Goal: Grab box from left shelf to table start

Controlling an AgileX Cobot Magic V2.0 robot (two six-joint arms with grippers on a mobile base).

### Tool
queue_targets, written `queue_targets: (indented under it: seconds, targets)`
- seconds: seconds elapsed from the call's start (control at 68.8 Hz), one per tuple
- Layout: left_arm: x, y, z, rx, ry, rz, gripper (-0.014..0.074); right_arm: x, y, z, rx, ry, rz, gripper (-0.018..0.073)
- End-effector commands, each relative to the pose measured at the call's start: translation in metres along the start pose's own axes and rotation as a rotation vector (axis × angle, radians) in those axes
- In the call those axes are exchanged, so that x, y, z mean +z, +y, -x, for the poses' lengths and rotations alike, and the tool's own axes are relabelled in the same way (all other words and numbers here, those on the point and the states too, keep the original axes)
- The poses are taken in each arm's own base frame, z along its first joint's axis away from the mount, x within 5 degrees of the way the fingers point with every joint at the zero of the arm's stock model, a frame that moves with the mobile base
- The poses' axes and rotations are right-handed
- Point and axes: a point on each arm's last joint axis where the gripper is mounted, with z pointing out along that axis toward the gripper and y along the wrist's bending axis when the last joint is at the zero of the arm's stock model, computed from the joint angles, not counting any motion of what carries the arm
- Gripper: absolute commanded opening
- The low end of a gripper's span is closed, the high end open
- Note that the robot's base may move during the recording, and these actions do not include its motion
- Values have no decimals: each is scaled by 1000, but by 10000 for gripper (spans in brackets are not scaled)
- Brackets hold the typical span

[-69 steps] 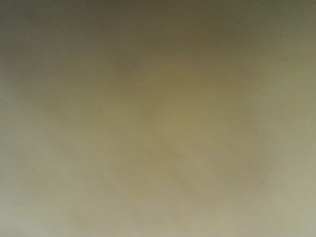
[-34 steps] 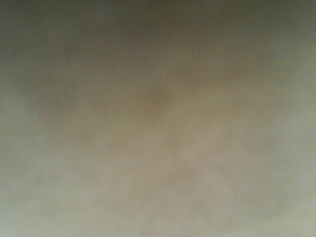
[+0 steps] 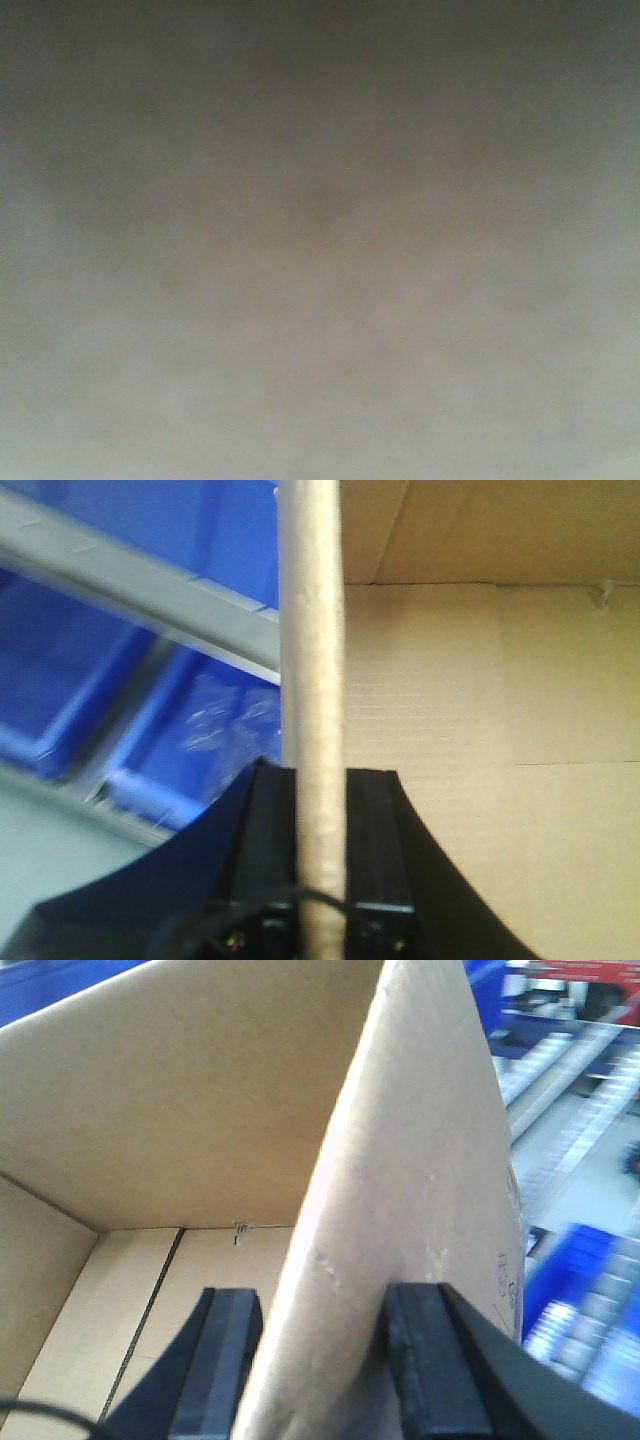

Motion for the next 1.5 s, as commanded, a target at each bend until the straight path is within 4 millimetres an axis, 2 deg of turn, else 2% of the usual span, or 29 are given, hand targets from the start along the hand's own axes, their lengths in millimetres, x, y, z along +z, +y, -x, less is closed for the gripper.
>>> queue_targets:
  seconds: [0.0,1.482]
  targets:
    - [2,8,-13,50,161,81,-93,-5,-2,5,-35,-23,-37,57]
    - [2,8,-13,50,161,81,-93,-4,-2,5,-35,-21,-37,57]
